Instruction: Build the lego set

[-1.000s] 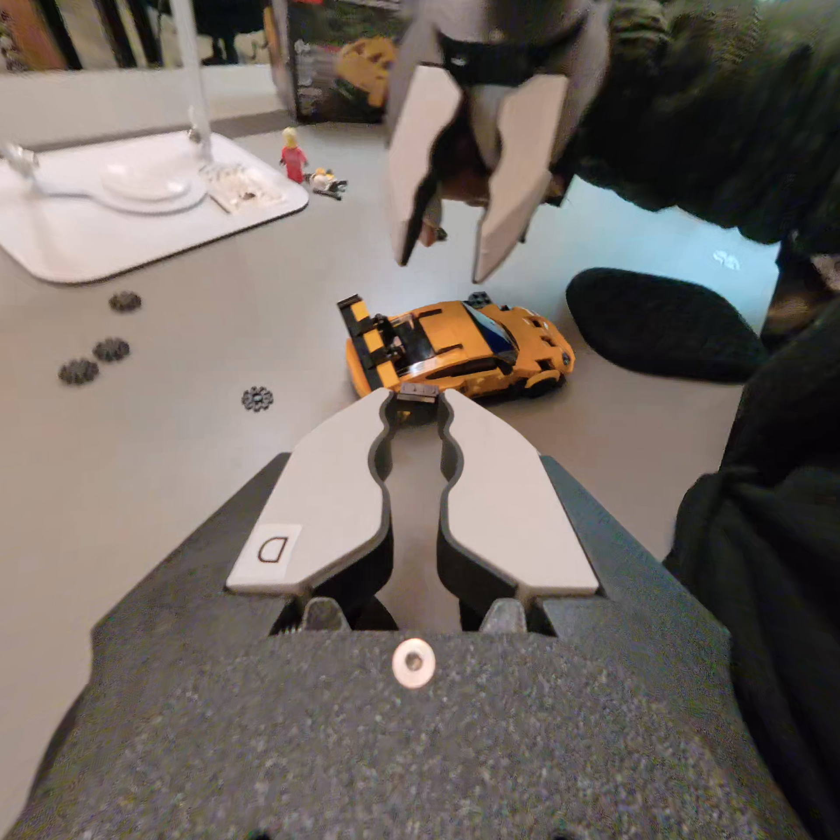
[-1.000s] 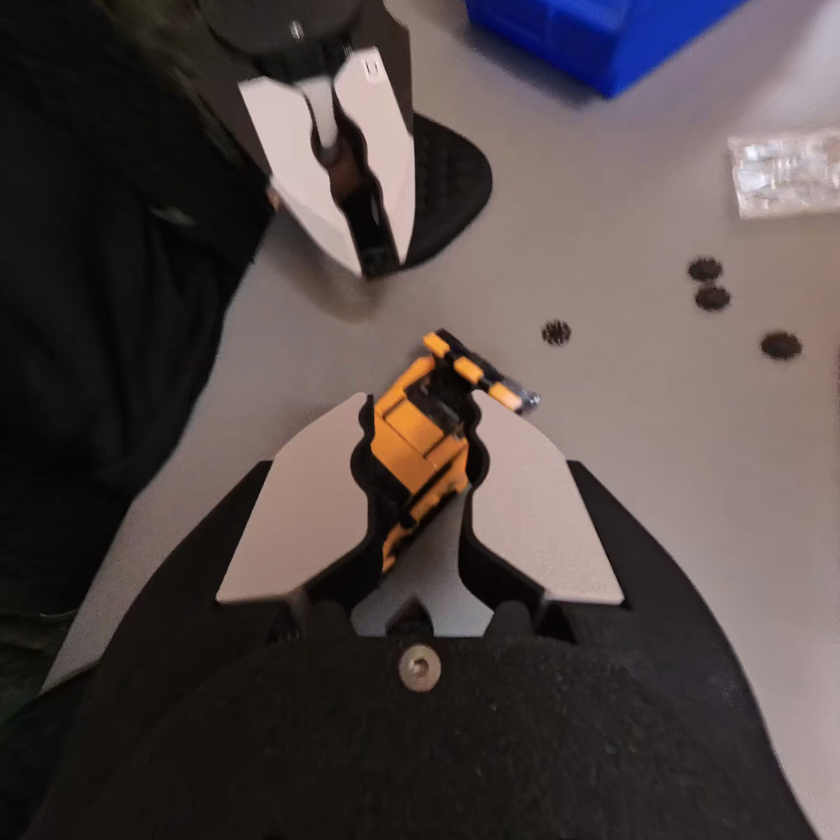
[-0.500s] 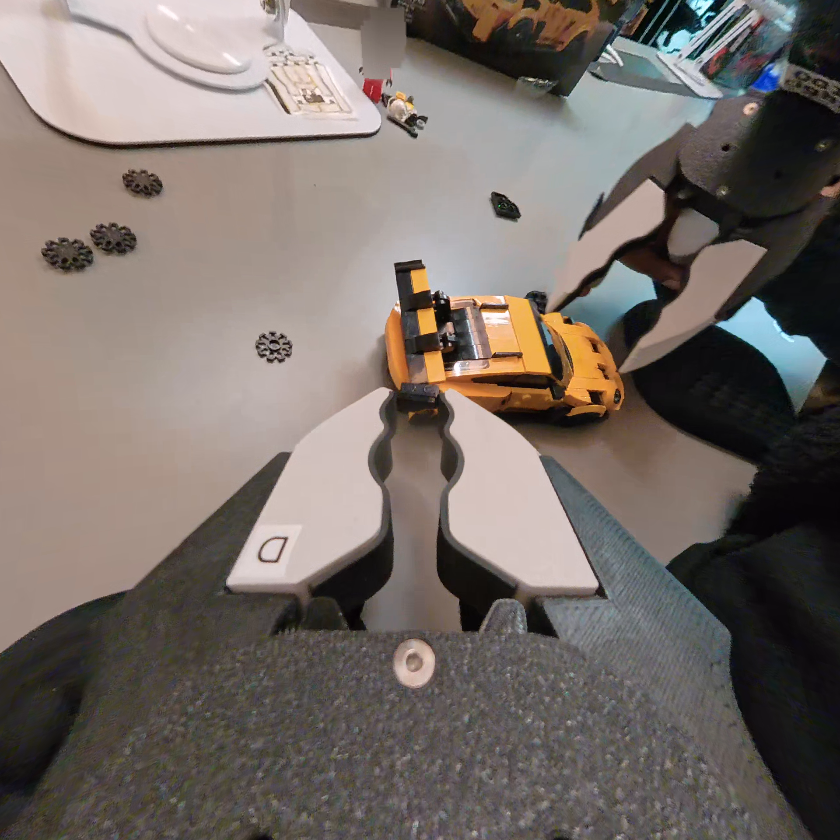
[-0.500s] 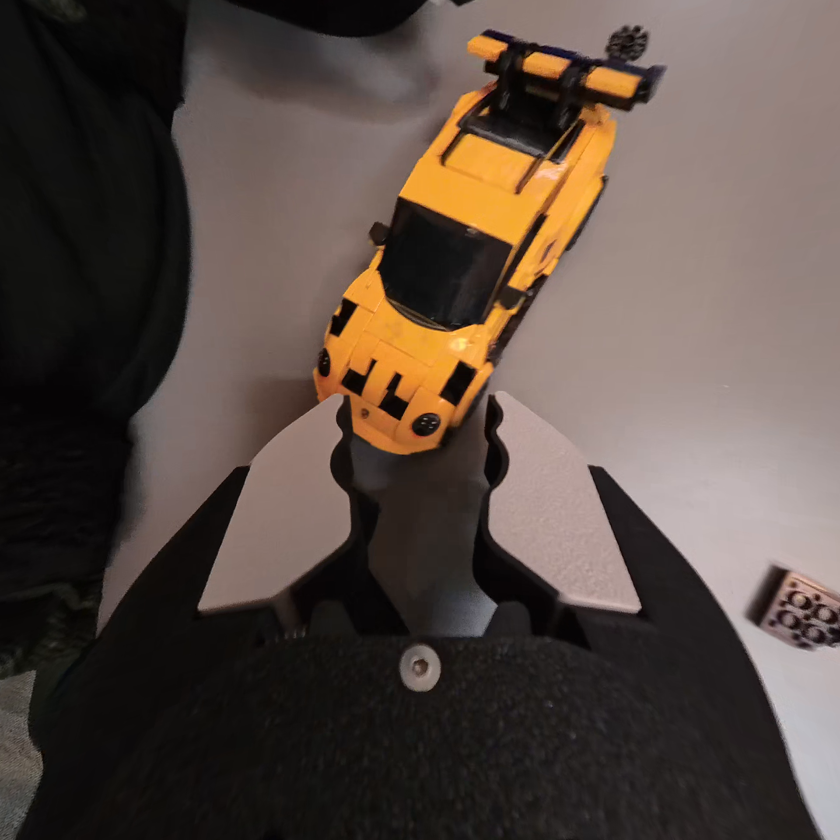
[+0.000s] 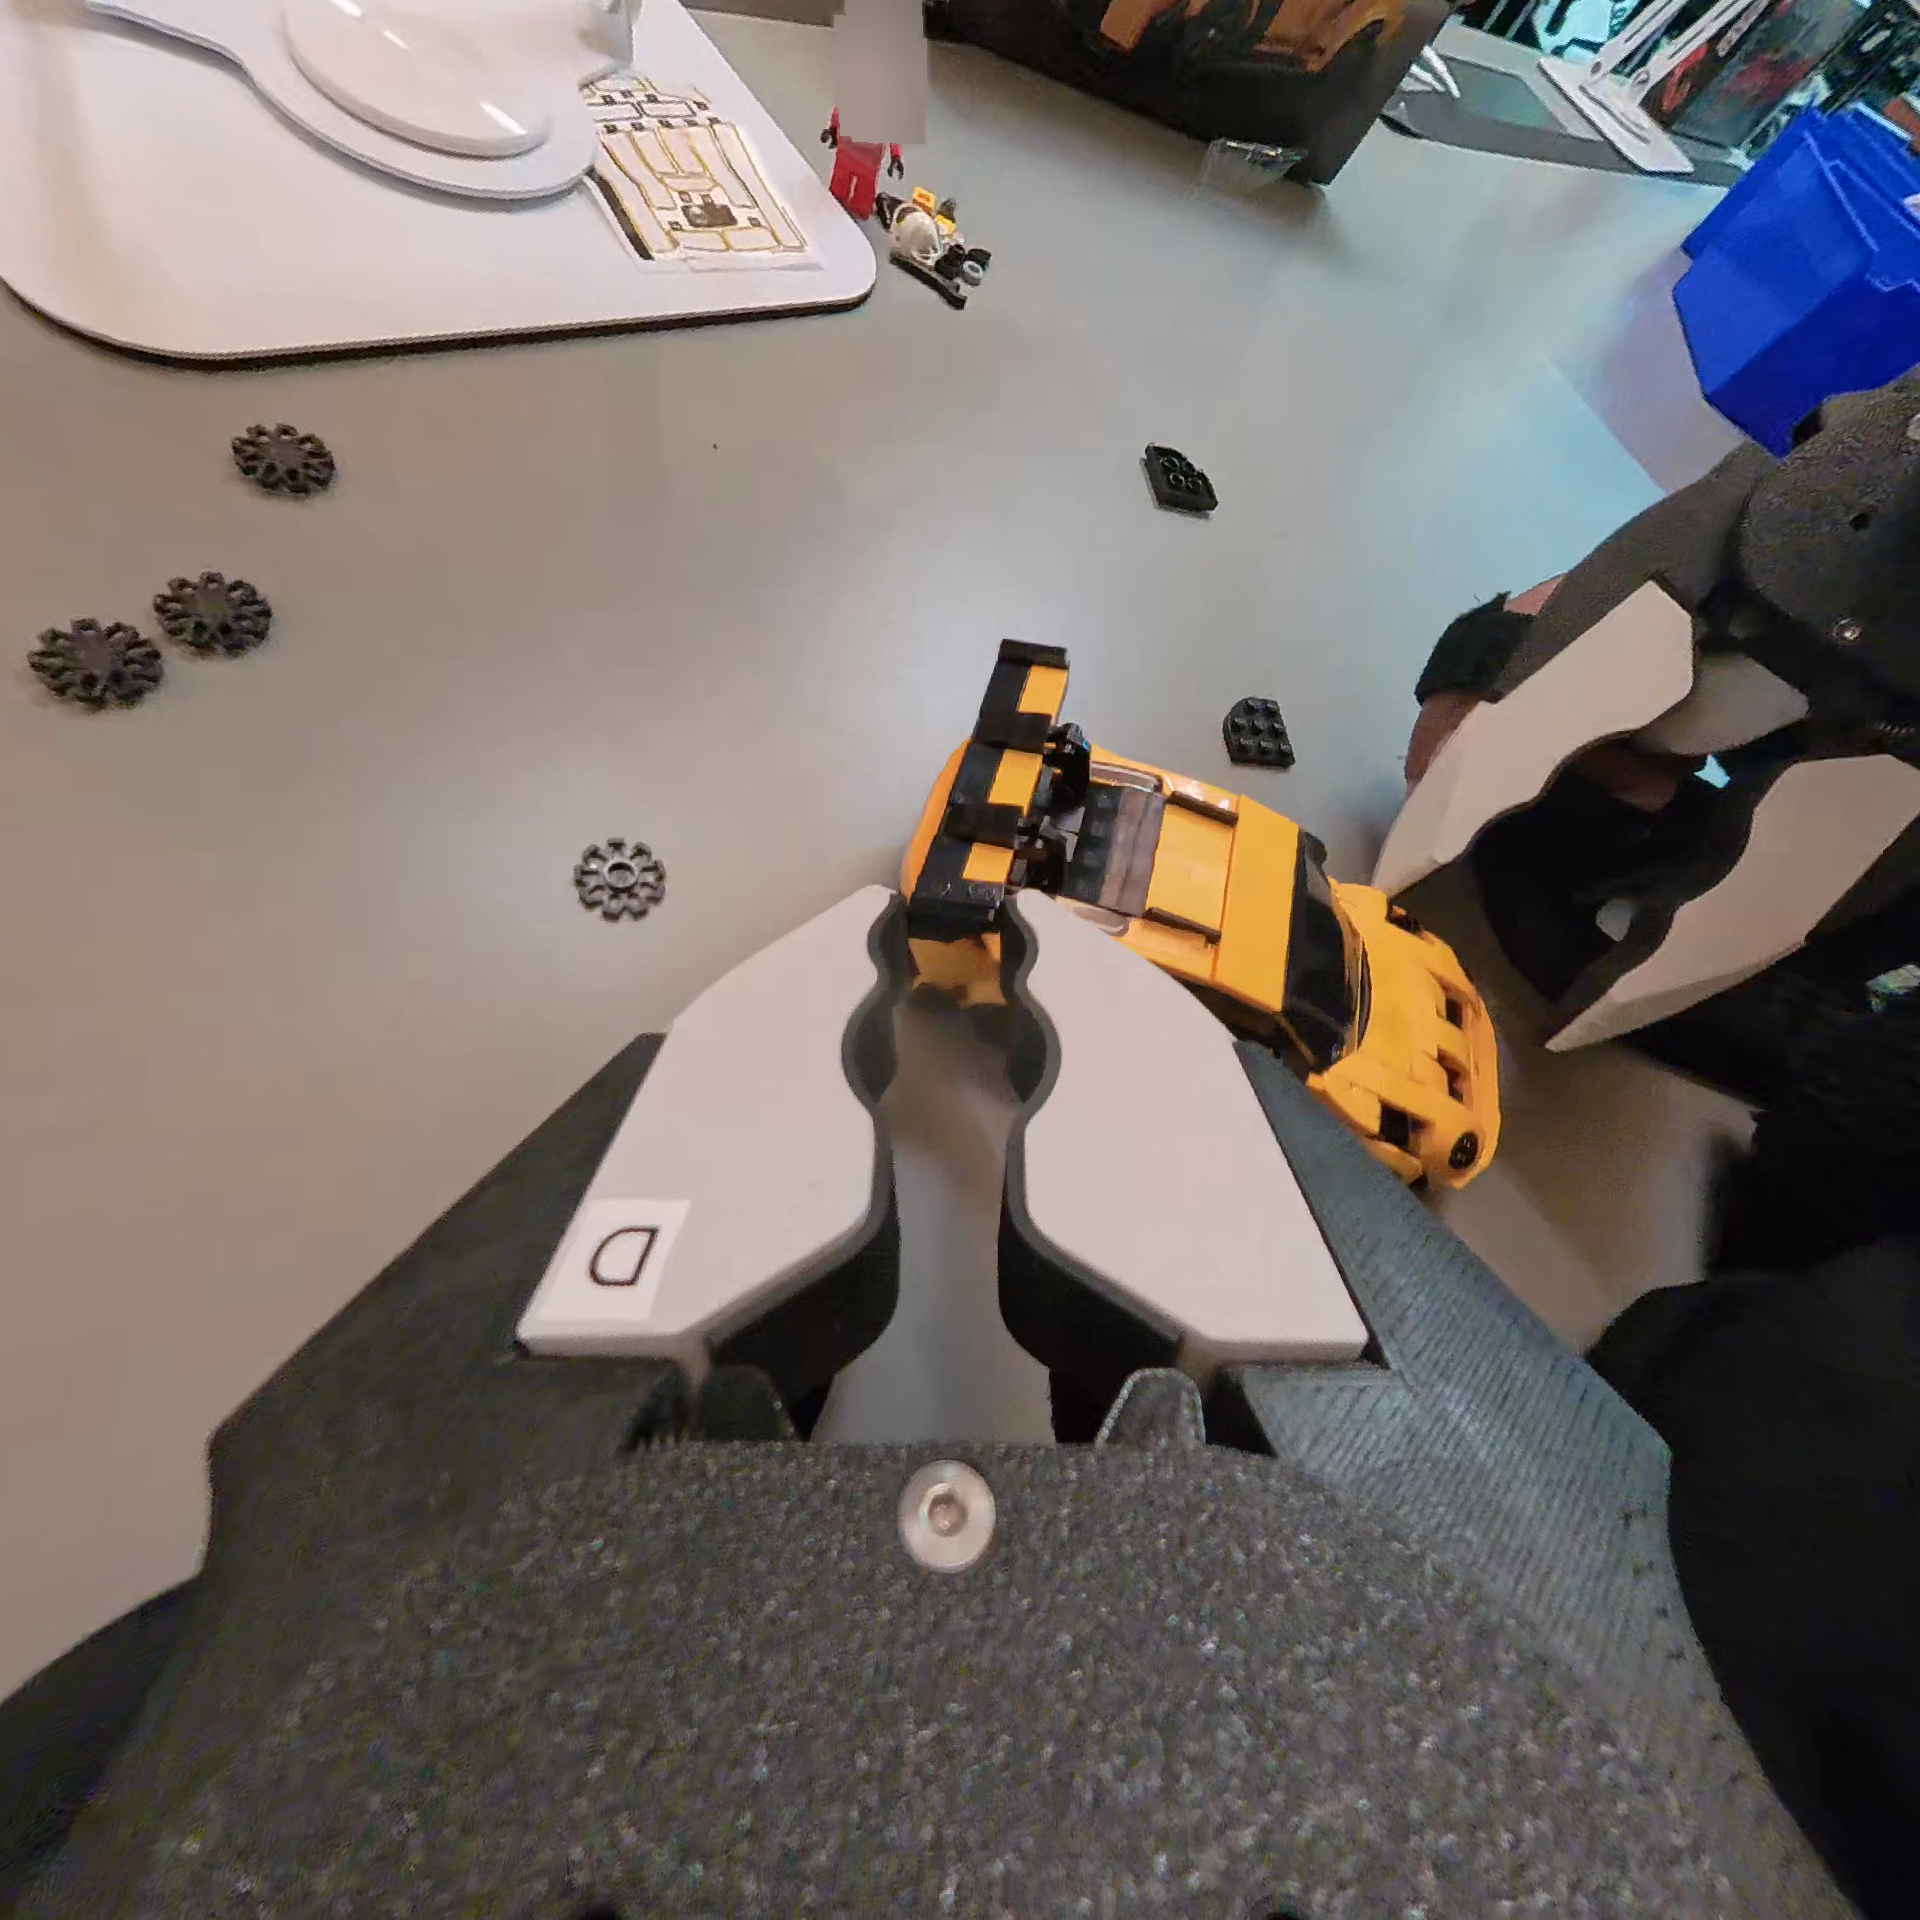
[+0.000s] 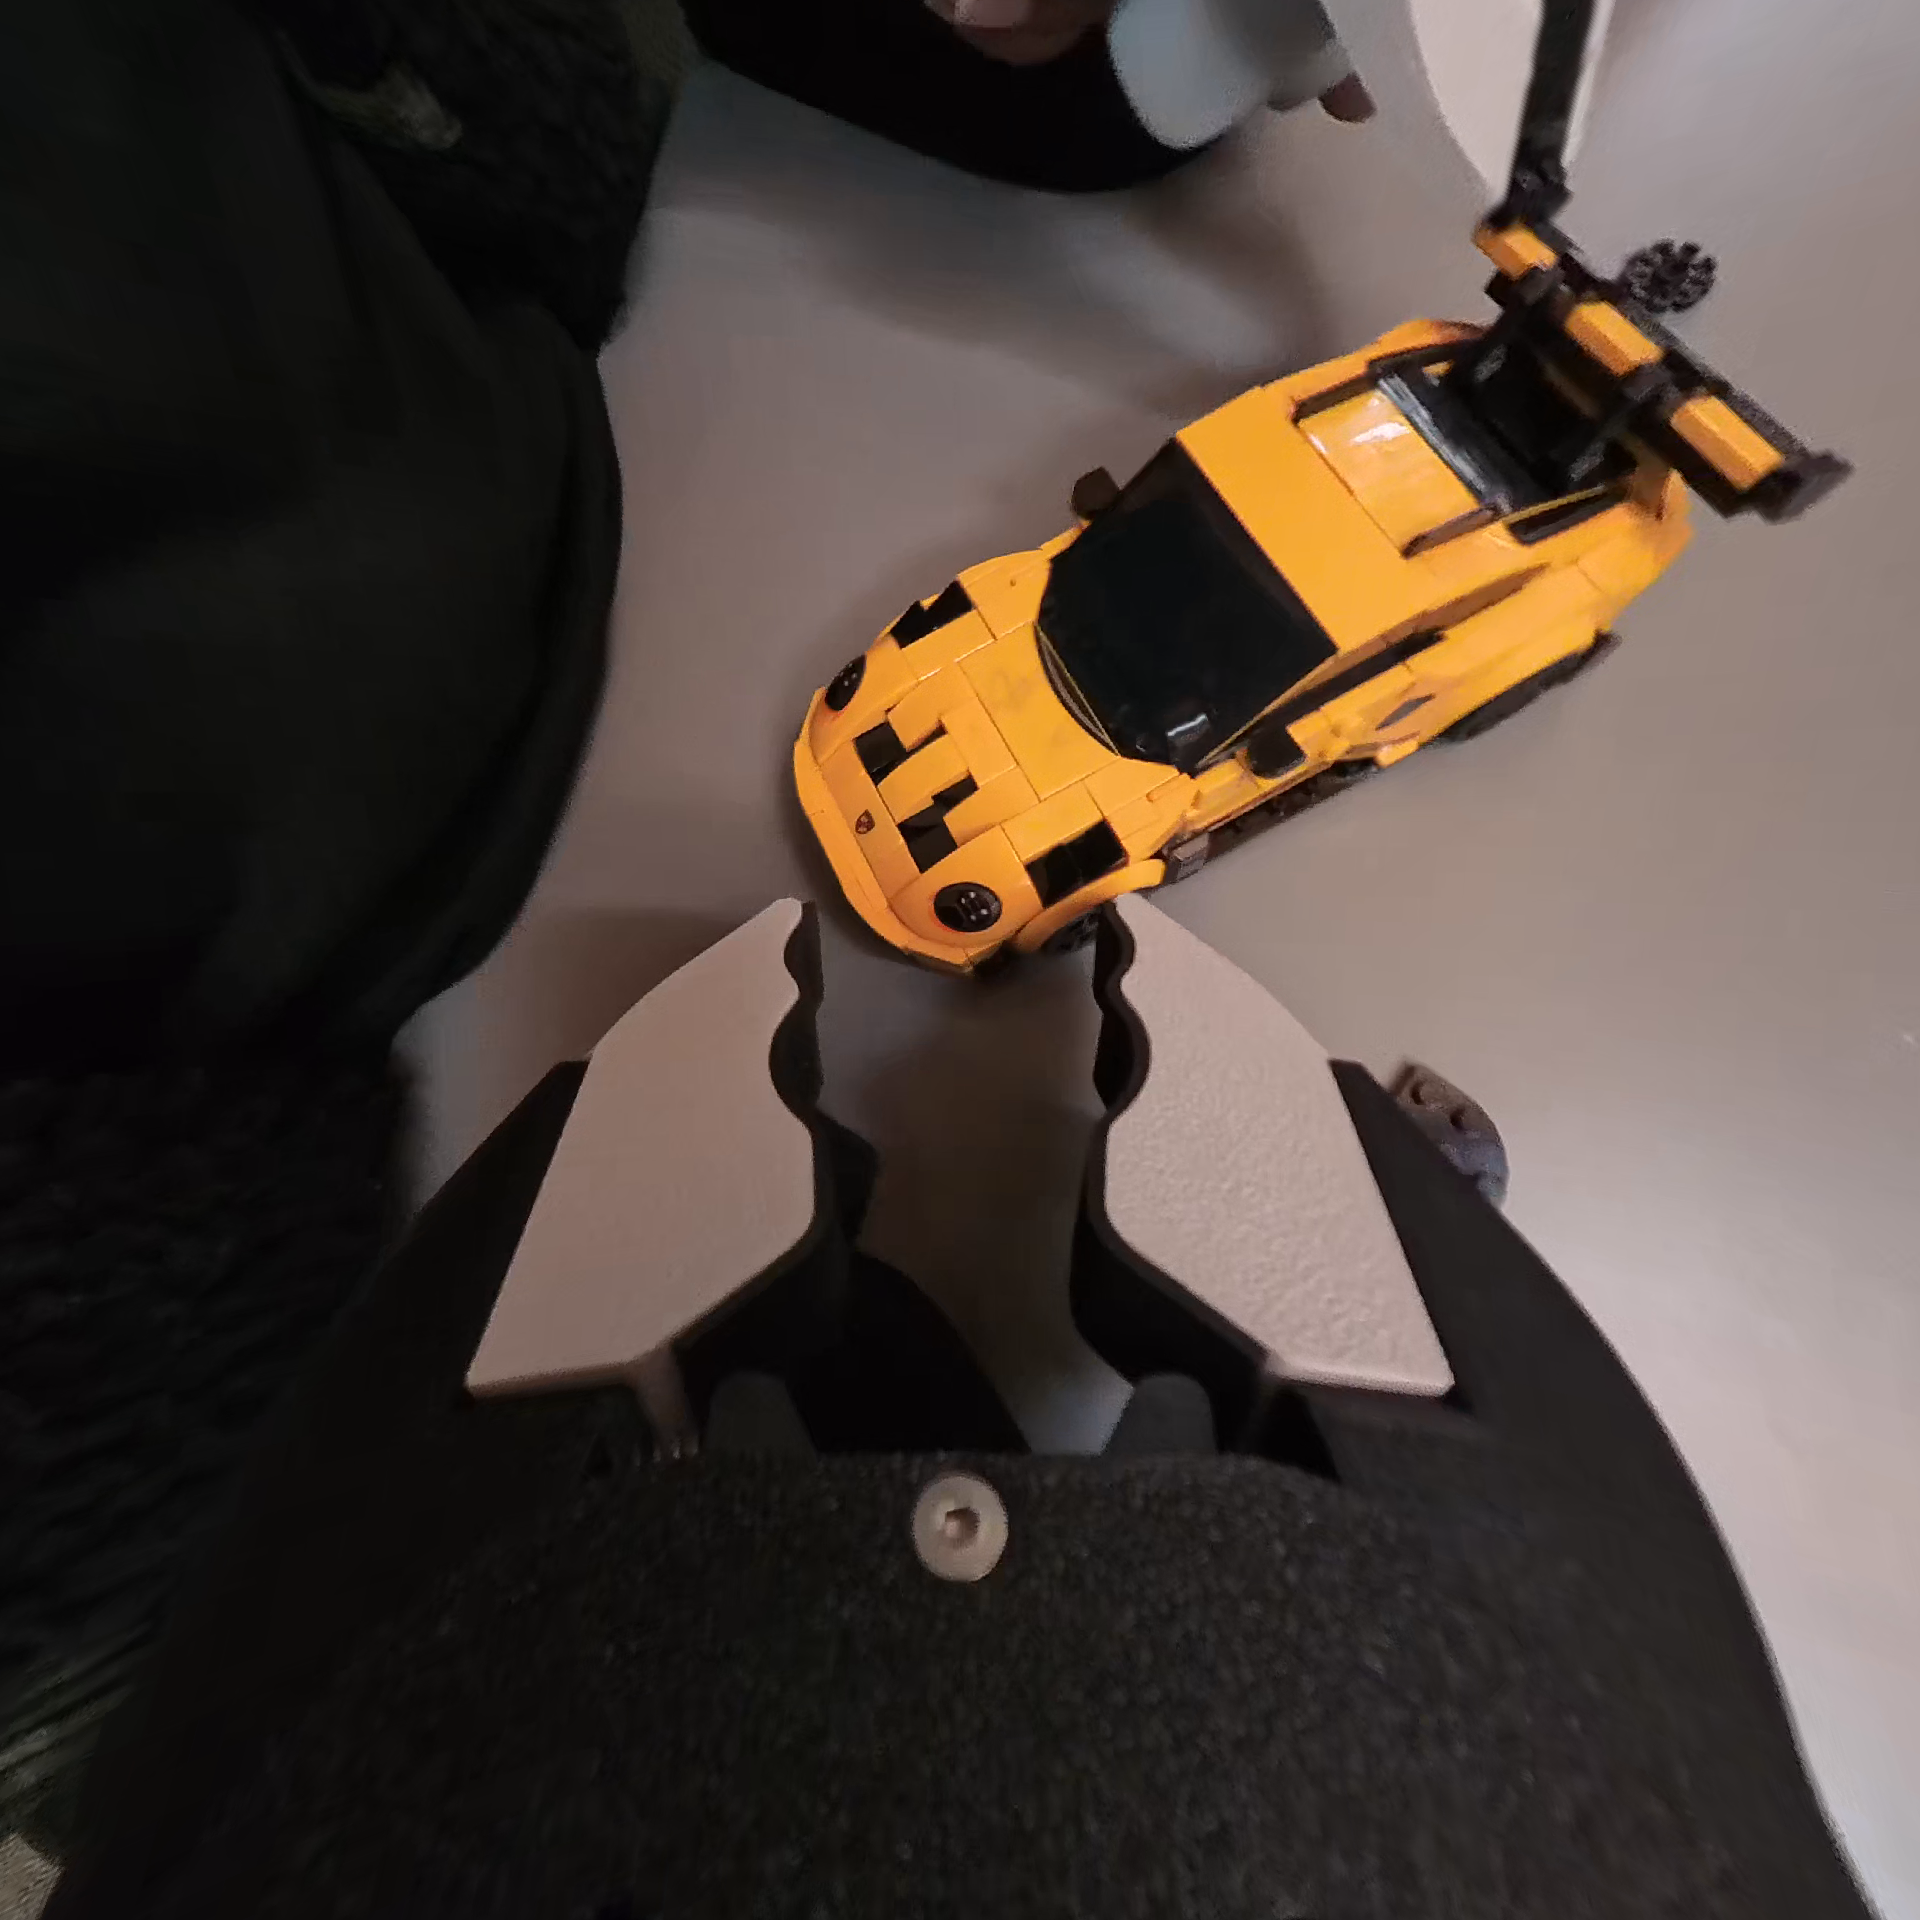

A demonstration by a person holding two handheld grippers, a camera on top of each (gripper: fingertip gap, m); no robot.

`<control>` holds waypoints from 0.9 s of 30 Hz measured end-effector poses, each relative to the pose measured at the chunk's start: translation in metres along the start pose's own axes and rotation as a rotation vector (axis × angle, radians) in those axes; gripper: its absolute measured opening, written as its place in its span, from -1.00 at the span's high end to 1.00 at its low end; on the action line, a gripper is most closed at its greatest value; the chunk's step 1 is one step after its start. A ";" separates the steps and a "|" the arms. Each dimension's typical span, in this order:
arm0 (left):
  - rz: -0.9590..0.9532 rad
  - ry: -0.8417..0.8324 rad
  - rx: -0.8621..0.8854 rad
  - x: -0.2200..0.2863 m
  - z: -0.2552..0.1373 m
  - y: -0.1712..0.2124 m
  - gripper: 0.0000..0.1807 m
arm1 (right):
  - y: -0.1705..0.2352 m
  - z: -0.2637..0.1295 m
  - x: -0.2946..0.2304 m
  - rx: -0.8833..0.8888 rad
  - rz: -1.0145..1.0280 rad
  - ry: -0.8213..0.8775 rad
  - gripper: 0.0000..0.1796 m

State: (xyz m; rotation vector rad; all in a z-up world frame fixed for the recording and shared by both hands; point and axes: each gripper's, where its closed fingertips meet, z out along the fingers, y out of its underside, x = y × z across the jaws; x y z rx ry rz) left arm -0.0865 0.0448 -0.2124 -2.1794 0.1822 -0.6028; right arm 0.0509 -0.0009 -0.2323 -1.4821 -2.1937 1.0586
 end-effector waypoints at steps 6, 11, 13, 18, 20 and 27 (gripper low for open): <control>0.009 0.056 0.003 -0.001 0.007 -0.006 0.82 | -0.022 0.006 -0.013 0.105 -0.039 -0.032 0.48; 0.075 0.149 0.040 0.004 0.001 -0.019 0.82 | -0.029 -0.003 -0.005 0.187 -0.025 -0.008 0.46; 0.121 0.143 0.020 0.000 -0.002 -0.017 0.82 | -0.035 -0.013 0.006 0.248 0.000 0.018 0.46; 0.150 0.136 -0.006 -0.005 -0.006 -0.008 0.82 | -0.040 -0.021 0.027 0.308 0.032 0.071 0.47; 0.156 0.147 -0.004 -0.004 -0.006 -0.006 0.82 | -0.043 -0.022 0.034 0.307 0.024 0.096 0.46; 0.121 0.194 -0.016 -0.003 -0.007 -0.003 0.82 | -0.070 -0.020 0.062 0.296 -0.009 0.138 0.47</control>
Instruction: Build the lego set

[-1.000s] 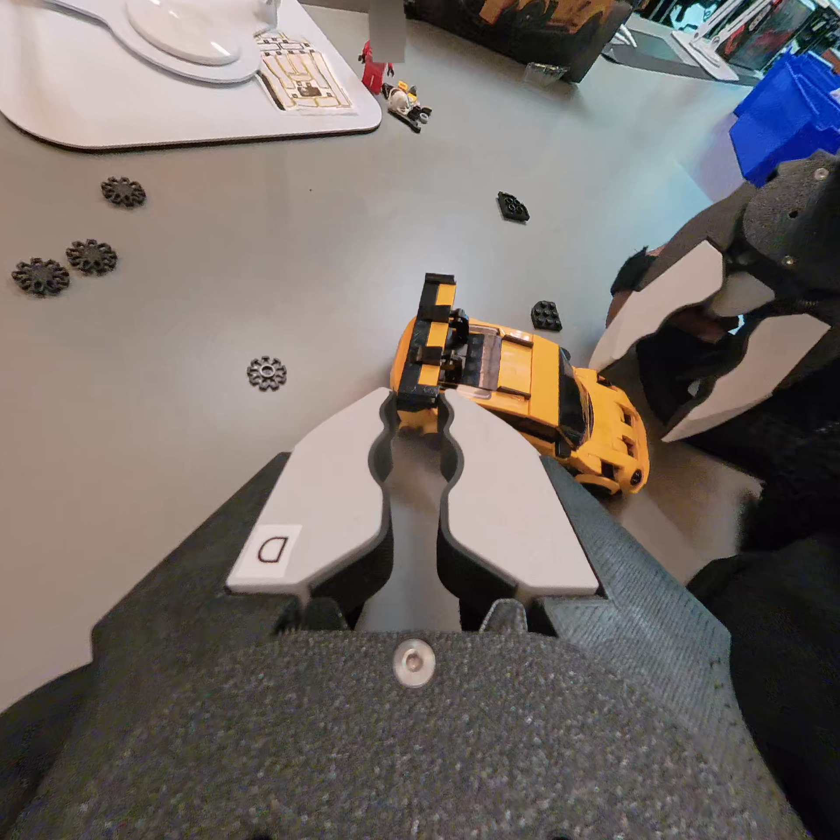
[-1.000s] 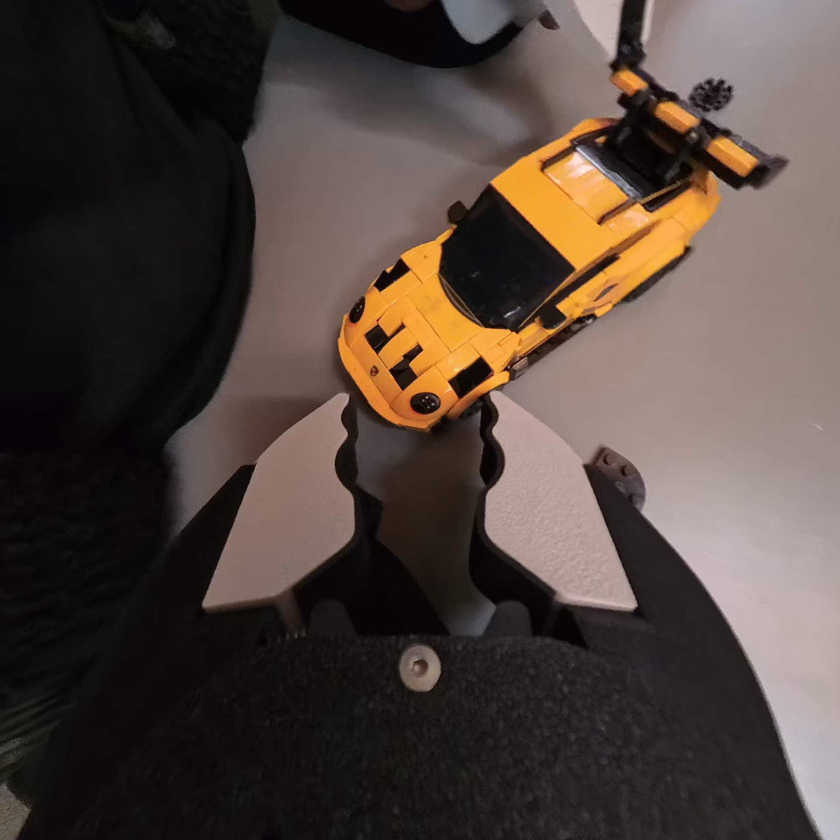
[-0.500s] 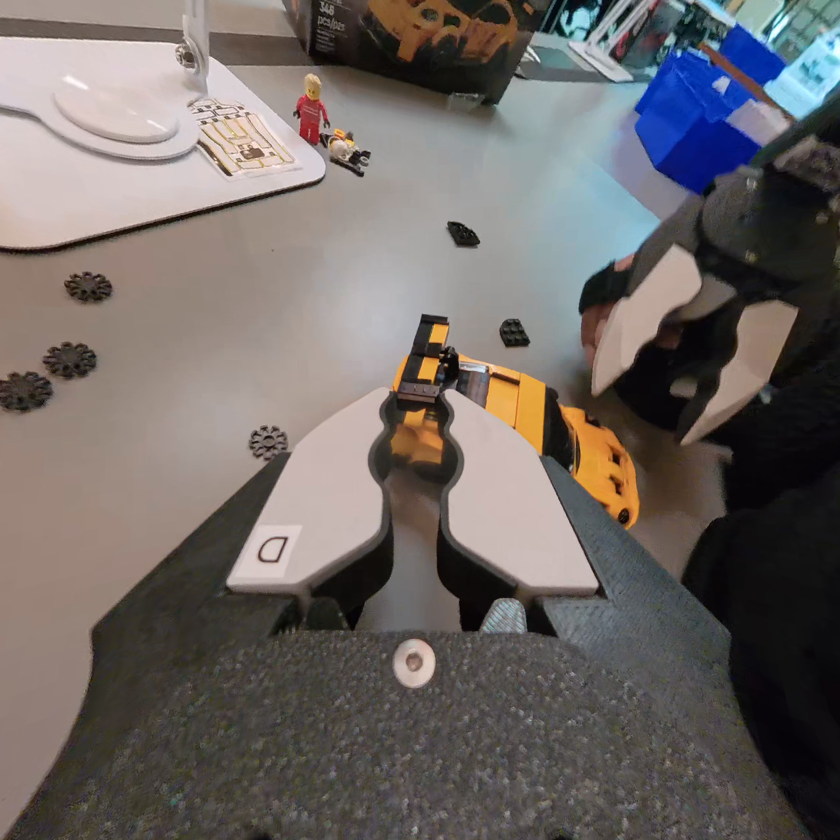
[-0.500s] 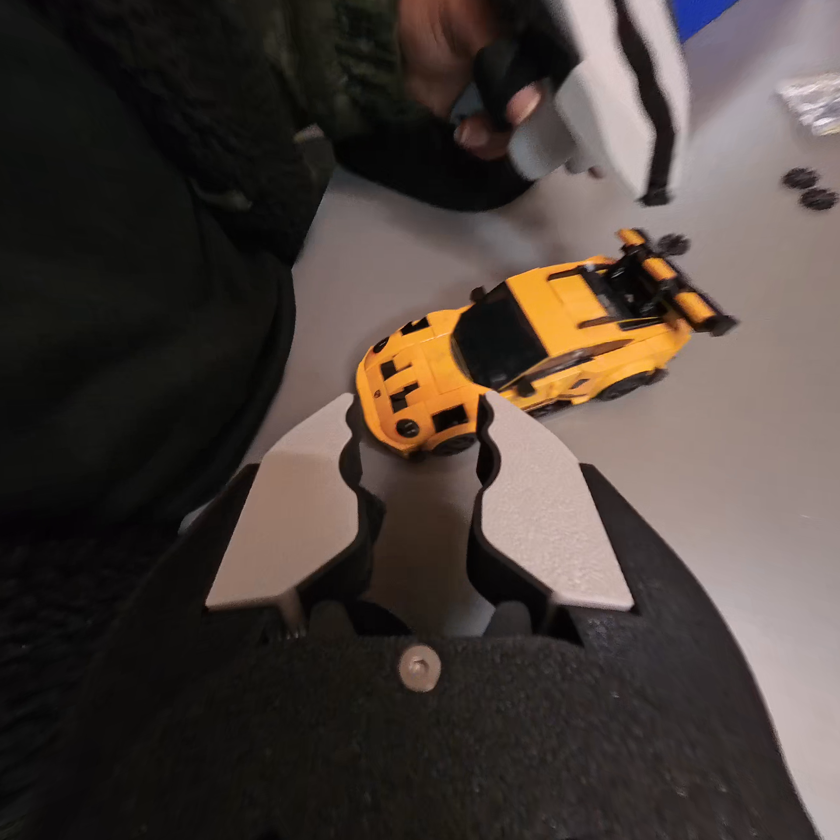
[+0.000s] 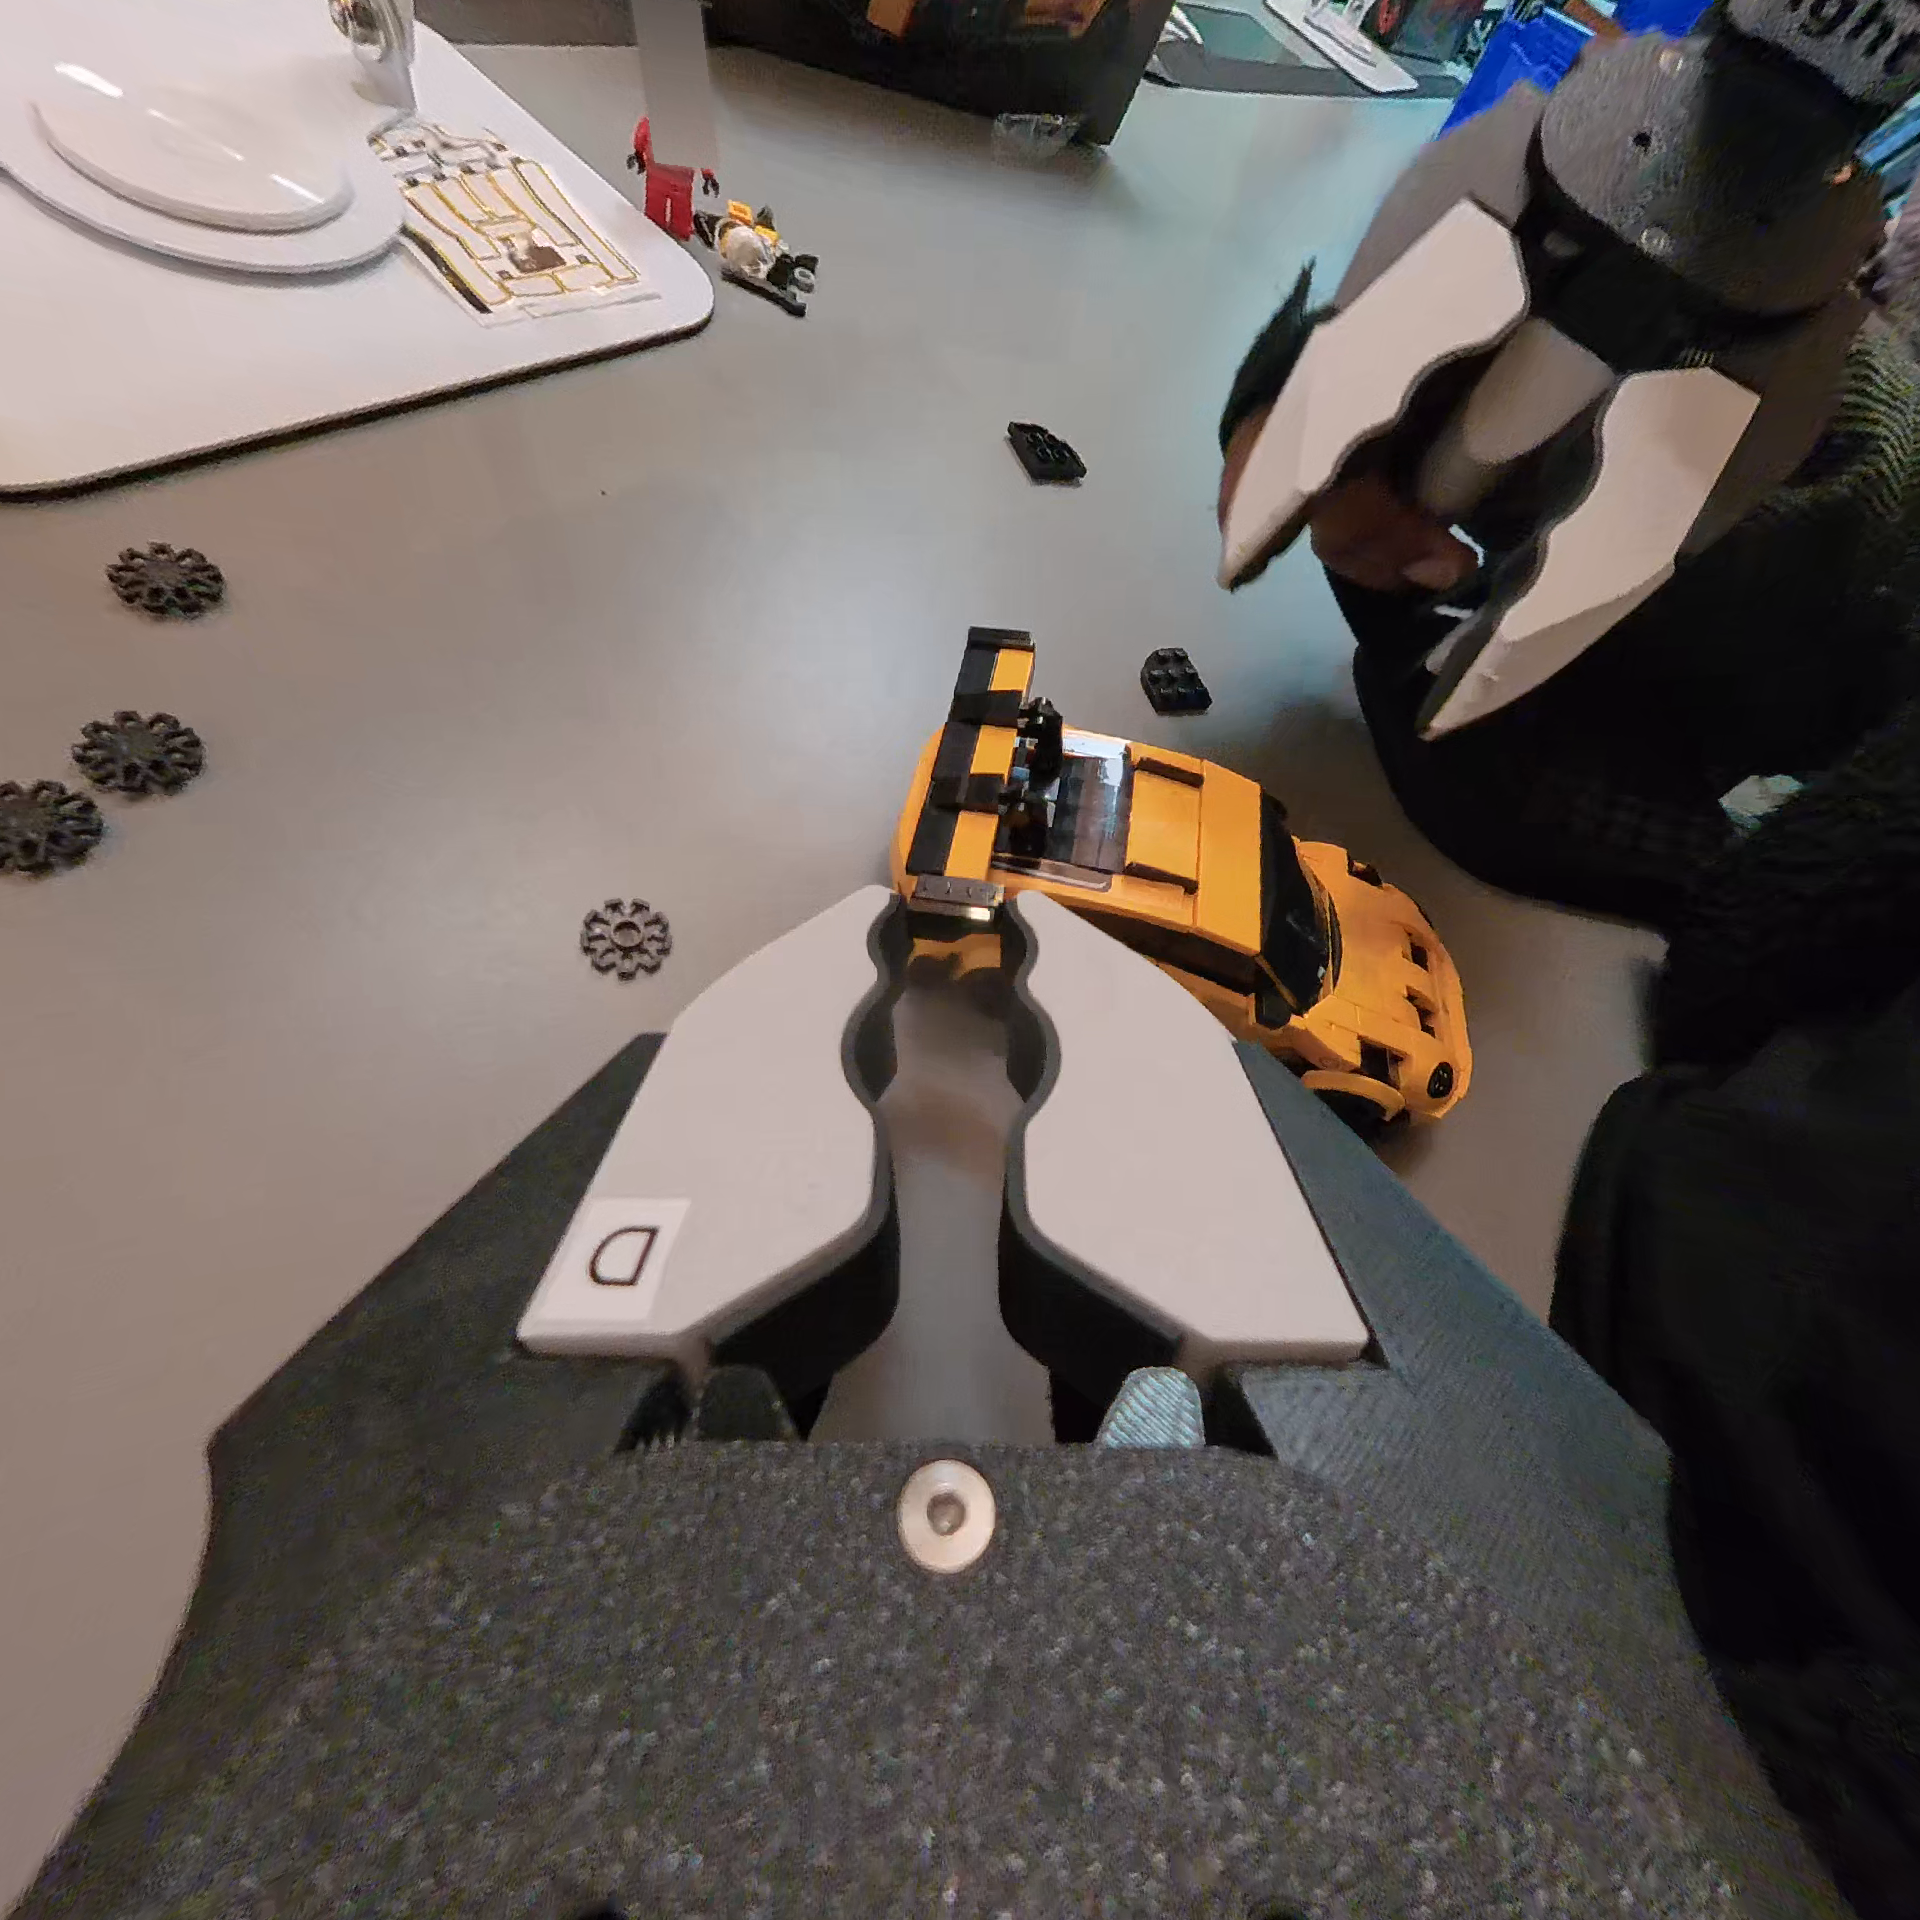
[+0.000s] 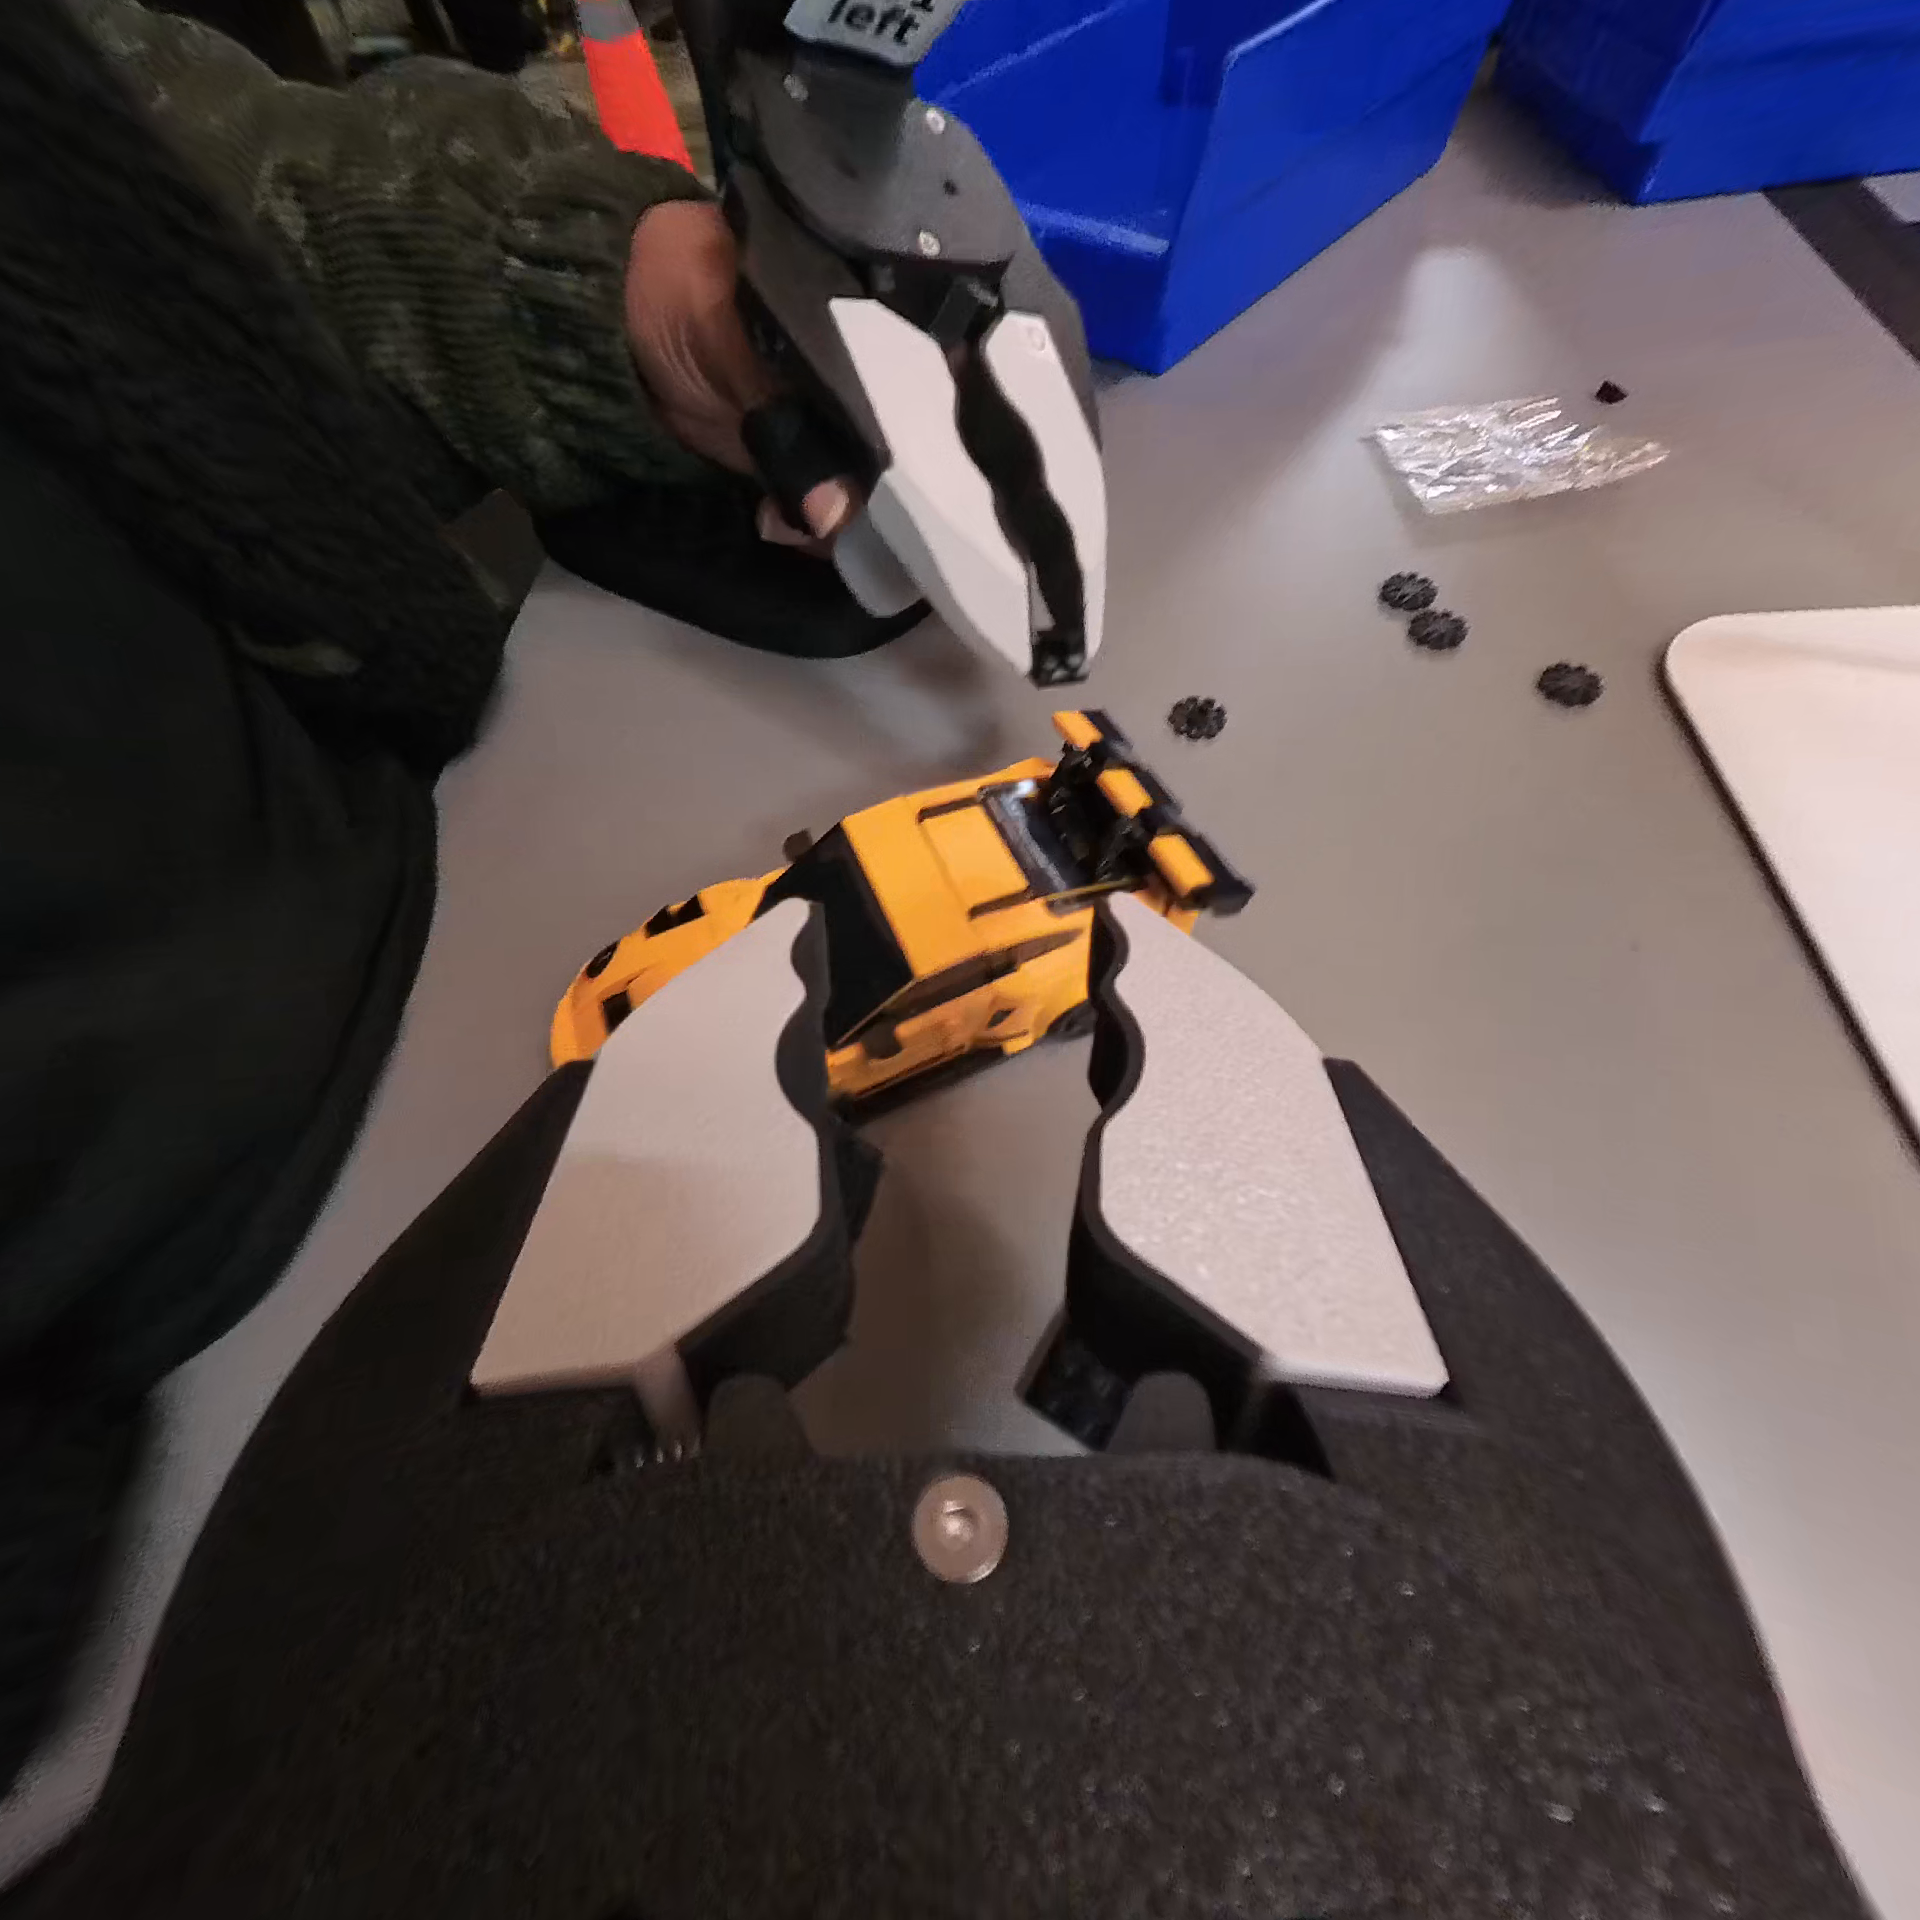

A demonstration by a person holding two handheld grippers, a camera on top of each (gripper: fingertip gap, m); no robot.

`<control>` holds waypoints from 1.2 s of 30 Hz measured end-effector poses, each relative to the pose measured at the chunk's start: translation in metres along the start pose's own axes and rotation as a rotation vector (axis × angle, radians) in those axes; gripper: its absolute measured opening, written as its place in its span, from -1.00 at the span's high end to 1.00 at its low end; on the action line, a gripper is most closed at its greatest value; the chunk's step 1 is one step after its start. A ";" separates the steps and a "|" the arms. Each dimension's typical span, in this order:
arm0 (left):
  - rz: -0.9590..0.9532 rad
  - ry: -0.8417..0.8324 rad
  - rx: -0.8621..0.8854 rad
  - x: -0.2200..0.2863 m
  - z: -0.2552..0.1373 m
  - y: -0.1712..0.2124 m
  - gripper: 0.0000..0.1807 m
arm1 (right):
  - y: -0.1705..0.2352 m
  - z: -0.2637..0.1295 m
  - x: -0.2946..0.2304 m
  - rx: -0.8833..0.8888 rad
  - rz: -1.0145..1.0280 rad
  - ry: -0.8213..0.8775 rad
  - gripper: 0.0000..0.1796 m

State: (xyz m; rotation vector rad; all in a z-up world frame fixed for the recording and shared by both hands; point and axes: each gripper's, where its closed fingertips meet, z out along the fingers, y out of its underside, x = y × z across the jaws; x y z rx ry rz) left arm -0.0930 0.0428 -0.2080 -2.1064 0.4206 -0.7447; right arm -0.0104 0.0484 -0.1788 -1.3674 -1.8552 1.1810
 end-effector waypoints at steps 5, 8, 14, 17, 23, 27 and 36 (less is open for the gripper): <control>-0.056 0.016 -0.071 -0.003 0.006 0.009 0.82 | -0.021 0.026 0.022 -0.033 -0.090 0.013 0.48; -0.062 0.037 -0.069 -0.002 0.007 0.007 0.82 | -0.028 0.046 0.029 -0.073 -0.146 -0.008 0.56; -0.066 0.059 -0.045 -0.002 0.008 0.001 0.82 | -0.024 0.071 0.026 -0.202 -0.281 0.013 0.57; -0.096 0.077 -0.061 -0.003 0.009 0.003 0.82 | -0.018 0.072 0.024 -0.235 -0.314 0.047 0.57; -0.113 0.096 -0.099 -0.002 0.012 0.008 0.82 | -0.016 0.064 0.025 -0.237 -0.305 0.112 0.57; -0.102 0.074 -0.120 -0.004 0.016 0.010 0.82 | -0.015 0.067 0.027 -0.239 -0.319 0.155 0.57; -0.090 0.114 -0.091 -0.001 0.017 0.005 0.82 | -0.010 0.074 0.031 -0.298 -0.443 0.236 0.67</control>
